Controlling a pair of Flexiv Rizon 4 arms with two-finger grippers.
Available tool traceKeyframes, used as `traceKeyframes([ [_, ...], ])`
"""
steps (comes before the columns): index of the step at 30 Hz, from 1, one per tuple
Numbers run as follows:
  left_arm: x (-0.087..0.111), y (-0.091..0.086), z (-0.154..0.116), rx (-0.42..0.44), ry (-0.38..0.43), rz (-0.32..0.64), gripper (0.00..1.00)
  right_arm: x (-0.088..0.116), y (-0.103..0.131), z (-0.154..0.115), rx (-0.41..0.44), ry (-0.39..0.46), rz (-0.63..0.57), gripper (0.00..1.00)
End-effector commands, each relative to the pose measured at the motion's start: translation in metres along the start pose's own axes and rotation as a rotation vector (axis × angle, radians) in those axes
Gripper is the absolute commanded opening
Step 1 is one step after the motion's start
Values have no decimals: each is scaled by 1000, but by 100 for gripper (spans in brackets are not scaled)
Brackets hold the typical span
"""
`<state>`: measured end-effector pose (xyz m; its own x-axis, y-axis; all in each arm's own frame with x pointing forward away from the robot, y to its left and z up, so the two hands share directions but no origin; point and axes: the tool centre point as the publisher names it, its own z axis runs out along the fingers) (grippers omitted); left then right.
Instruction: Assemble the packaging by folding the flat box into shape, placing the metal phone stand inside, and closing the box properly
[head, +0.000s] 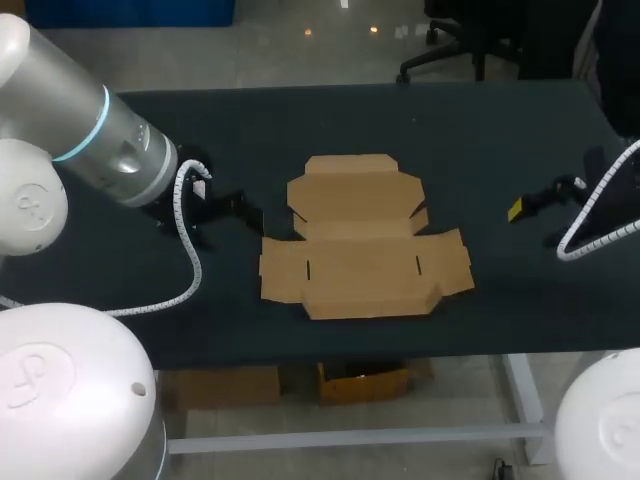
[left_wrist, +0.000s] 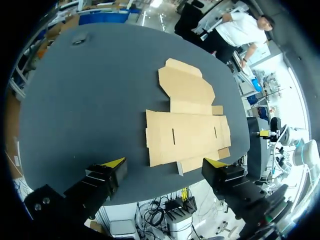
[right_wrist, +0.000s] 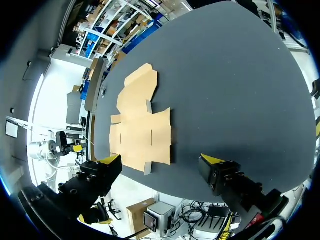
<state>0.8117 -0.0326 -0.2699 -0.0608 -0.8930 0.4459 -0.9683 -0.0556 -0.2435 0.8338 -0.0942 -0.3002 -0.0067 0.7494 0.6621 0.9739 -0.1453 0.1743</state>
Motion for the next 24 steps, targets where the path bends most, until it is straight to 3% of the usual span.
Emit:
traceKeyframes([
  [1,-4,-15,6,-15,15,5,100,-6,25,19,59,46,3,100],
  [11,-3,-39,16,-15,65,48,100,0,54,44,77,102,24,100],
  [24,-1,-65,22,-16,102,93,100,-5,88,71,68,163,-39,100],
])
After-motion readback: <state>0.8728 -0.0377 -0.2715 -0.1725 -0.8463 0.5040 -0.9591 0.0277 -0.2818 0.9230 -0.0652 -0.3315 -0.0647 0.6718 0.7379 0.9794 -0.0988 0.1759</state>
